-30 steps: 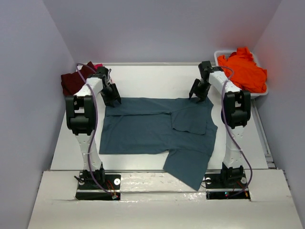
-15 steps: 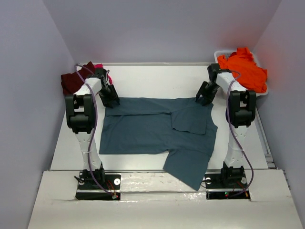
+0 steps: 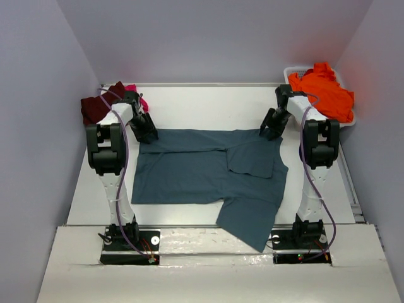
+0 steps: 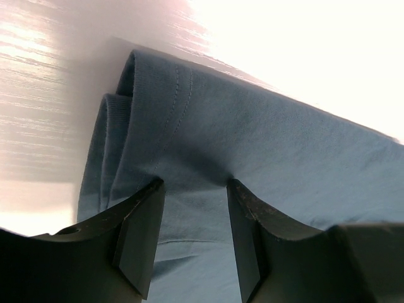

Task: Fold and stack the t-shirts
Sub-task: Fold the tshirt

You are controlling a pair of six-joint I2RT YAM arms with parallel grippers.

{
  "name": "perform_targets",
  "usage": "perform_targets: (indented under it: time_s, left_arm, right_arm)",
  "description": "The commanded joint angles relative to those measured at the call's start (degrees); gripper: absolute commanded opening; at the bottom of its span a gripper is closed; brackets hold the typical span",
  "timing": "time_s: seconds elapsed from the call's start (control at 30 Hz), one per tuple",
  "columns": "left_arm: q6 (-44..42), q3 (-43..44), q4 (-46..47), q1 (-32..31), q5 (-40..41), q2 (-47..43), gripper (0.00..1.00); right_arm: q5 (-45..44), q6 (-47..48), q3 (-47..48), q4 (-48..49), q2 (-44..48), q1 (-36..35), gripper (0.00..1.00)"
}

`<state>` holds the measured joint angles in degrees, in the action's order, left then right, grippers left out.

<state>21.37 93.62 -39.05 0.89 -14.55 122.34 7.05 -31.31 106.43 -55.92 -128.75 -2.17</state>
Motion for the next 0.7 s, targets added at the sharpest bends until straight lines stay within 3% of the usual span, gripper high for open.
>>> perform_targets:
  time_s: [0.0, 0.37, 0.67]
  left_arm:
    - [0.34, -0.81, -0.5, 1.14, 0.04, 1.14, 0.57]
    - [0.43, -3.27, -0.15, 2.72, 1.89, -1.05, 0.57]
    - [0.34, -3.8, -0.15, 3.25, 2.33, -1.5, 0.58]
  right_arm:
    - [-1.51, 0.11, 0.0, -1.82, -0.71, 2.0, 0.55]
    - [-11.87, 1.43, 1.15, -5.16, -1.68, 2.0, 0.53]
    - [-12.94, 2.13, 2.46, -5.78, -2.38, 2.0, 0.53]
